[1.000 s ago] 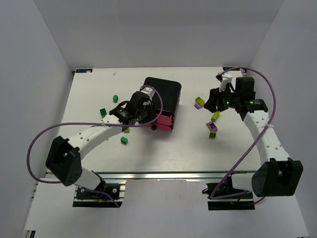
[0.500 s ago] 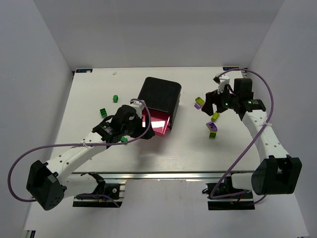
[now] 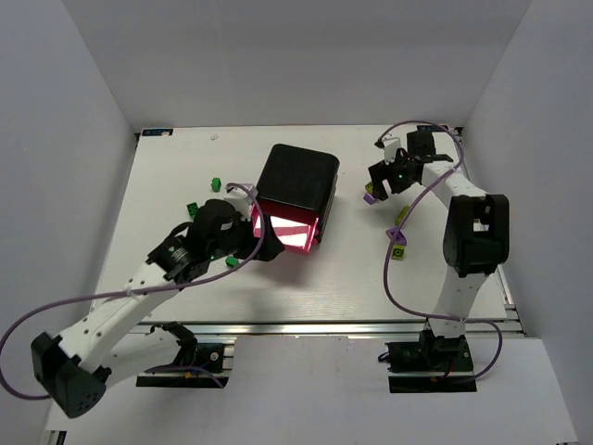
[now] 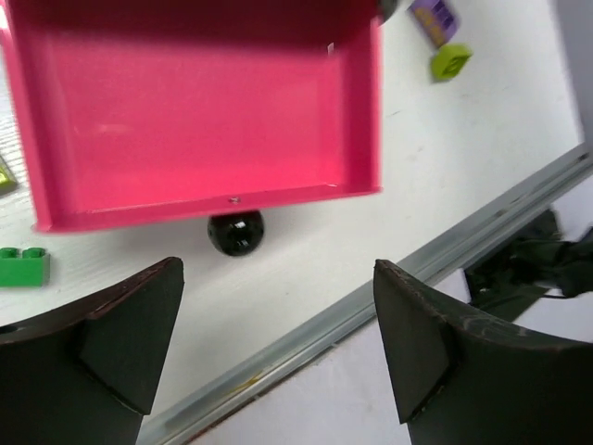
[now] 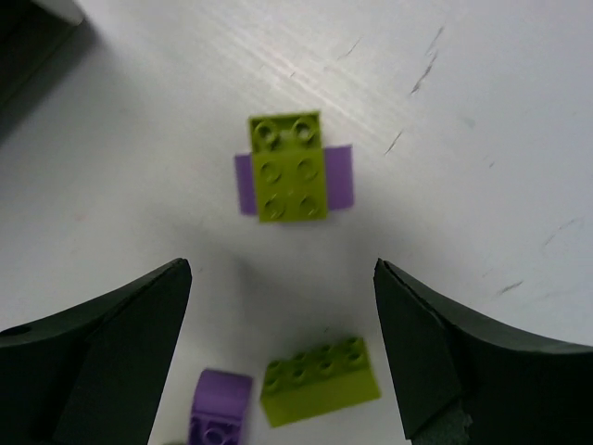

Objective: Sort the legos into containers by color

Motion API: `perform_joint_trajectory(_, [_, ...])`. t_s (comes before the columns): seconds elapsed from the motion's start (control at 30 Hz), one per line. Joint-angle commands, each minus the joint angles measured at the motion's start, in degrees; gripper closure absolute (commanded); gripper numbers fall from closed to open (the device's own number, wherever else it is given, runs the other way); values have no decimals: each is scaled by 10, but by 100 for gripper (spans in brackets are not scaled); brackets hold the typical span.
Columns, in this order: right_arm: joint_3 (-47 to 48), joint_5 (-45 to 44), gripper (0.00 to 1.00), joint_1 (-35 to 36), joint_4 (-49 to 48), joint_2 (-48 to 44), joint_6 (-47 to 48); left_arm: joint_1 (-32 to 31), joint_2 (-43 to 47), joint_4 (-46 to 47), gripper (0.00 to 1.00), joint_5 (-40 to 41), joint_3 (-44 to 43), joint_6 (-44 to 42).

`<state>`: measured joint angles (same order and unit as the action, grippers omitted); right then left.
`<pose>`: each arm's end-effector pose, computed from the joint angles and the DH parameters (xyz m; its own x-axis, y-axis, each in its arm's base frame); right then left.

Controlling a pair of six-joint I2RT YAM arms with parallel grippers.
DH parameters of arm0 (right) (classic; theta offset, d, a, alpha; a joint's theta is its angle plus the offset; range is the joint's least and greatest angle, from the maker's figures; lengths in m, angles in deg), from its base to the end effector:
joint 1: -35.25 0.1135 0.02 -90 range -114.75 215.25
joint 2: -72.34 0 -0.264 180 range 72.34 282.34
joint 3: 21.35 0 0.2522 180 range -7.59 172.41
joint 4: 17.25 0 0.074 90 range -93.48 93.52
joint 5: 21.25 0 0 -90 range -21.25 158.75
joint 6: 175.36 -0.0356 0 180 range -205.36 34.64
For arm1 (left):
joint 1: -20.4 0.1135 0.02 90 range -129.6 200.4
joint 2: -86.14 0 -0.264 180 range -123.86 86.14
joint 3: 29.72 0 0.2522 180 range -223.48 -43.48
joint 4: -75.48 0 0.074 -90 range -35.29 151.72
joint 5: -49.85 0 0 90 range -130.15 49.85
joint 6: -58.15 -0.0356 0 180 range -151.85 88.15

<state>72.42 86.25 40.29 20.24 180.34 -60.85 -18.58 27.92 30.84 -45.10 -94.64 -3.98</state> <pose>0.4104 0.0469 0.2178 -0.5998 -0.4501 -0.6616 -0.5695 0.8209 -0.0422 0.1674 -0.1394 0.3000 -0.7402 -0.0001 -0.6724 0.3773 0.8276 -0.4156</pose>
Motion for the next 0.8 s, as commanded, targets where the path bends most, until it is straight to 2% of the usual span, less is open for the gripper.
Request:
perform_joint_trajectory(0.0, [87,-16,14,8,-36,34,28,4,63,-33,7,20,-12,26])
perform_joint_trajectory(0.17, [145,-8,15,14,-34,107,41,4,117,-47,7,38,8,74])
perform_joint_trajectory(0.3, [187,3,23,22,-11,148,41,4,132,-53,7,68,7,93])
perform_joint_trajectory(0.4, [198,6,26,26,-4,154,37,4,132,-60,7,78,-5,97])
perform_joint_trajectory(0.77, [175,24,26,30,-1,133,18,4,107,-48,7,77,-22,90])
